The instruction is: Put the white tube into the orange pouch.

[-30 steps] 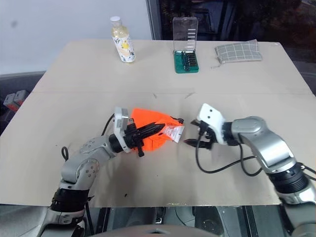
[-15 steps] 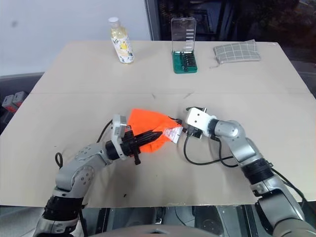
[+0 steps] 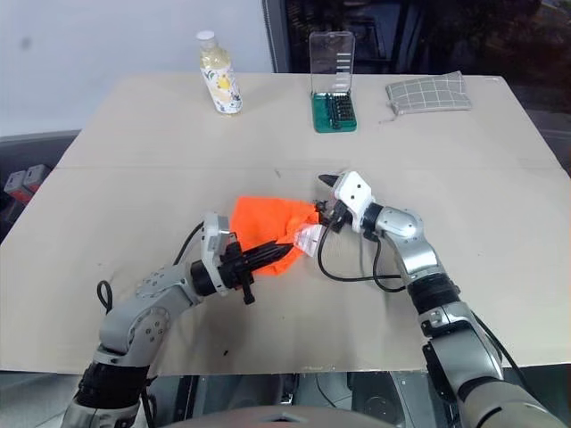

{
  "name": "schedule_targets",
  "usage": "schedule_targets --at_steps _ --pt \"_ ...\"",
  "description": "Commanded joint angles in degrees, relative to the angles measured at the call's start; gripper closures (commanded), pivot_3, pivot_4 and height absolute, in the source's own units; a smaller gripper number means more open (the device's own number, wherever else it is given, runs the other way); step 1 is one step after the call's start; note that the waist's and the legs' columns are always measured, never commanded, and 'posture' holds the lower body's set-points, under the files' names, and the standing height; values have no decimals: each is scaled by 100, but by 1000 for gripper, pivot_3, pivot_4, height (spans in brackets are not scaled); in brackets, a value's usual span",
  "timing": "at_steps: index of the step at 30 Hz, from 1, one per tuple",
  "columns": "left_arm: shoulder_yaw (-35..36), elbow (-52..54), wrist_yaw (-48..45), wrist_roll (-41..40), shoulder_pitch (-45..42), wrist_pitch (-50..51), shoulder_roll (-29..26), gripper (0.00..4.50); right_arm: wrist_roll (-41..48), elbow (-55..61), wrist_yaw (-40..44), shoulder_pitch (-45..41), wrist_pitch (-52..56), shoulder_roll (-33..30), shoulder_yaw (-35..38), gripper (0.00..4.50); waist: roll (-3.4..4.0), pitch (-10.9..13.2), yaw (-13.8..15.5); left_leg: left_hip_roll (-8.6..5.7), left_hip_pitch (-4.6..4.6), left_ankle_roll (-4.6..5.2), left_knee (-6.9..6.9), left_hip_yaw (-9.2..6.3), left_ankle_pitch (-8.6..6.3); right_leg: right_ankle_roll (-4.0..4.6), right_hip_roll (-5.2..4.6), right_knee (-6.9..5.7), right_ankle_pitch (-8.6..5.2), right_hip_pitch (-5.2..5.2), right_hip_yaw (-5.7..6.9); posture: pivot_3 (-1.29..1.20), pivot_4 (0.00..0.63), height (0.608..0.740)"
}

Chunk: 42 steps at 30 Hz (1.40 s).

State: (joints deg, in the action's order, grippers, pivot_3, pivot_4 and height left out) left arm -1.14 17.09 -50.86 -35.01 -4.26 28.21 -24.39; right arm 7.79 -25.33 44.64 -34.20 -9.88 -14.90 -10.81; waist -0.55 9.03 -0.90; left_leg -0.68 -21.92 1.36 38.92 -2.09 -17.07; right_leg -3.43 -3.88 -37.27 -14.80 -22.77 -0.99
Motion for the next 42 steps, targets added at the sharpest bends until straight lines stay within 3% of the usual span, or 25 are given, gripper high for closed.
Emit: schedule_targets --at_steps 1,4,5,9,10,22,27,36,39,42 --pt "-10 147 46 11 24 -144 35 4500 -69 -63 -69 -66 -103 -13 133 809 0 0 -2 0 1 0 0 1 0 0 0 -1 0 0 -1 0 150 740" --pt "-20 140 53 18 37 -162 37 4500 -76 -91 -39 10 -100 -19 157 1764 0 0 -3 0 2 0 0 2 0 0 0 -4 0 0 -2 0 150 740" --pt "-21 139 56 13 33 -164 34 4500 -69 -76 -54 24 -91 -14 175 2428 0 0 -4 0 2 0 0 2 0 0 0 -5 0 -1 -2 0 150 740" --pt "-16 121 51 -12 11 -154 11 4500 -69 18 -84 85 -80 -67 220 4263 0 0 -3 0 2 0 0 3 0 0 0 -6 0 -1 -4 0 150 740" --pt "-11 118 51 -21 3 -146 7 4500 -72 44 -96 101 -76 -83 230 4438 0 0 -1 0 2 0 0 3 0 0 0 -6 0 -1 -4 0 150 740" --pt "-71 112 139 112 -120 -174 -16 4500 -48 112 -494 159 131 -129 428 4438 0 0 1 -1 2 0 0 4 0 0 -2 -7 0 -1 -4 0 150 740" --pt "19 80 530 197 -373 -161 153 4500 45 976 -842 -128 854 -222 711 4438 6 4 2 -1 1 0 0 3 0 0 -2 -10 0 -3 -5 0 150 740" --pt "765 387 1513 -1168 -1404 432 907 4500 -97 2483 -1352 -1166 2177 -622 945 4438 5 3 10 -4 -17 0 5 3 0 0 -5 -22 0 -28 -4 0 150 740" --pt "883 361 1746 -1440 -1639 555 1006 3692 -78 2675 -1453 -1545 2534 -744 1008 4500 4 3 10 -8 -25 0 6 4 0 0 -8 -18 0 -32 -5 0 150 740" --pt "928 303 1995 -1468 -1793 611 1048 2165 -82 2762 -1544 -1828 2749 -838 1028 4500 4 3 12 -10 -28 0 6 3 0 0 -7 -19 0 -36 -3 0 150 740"
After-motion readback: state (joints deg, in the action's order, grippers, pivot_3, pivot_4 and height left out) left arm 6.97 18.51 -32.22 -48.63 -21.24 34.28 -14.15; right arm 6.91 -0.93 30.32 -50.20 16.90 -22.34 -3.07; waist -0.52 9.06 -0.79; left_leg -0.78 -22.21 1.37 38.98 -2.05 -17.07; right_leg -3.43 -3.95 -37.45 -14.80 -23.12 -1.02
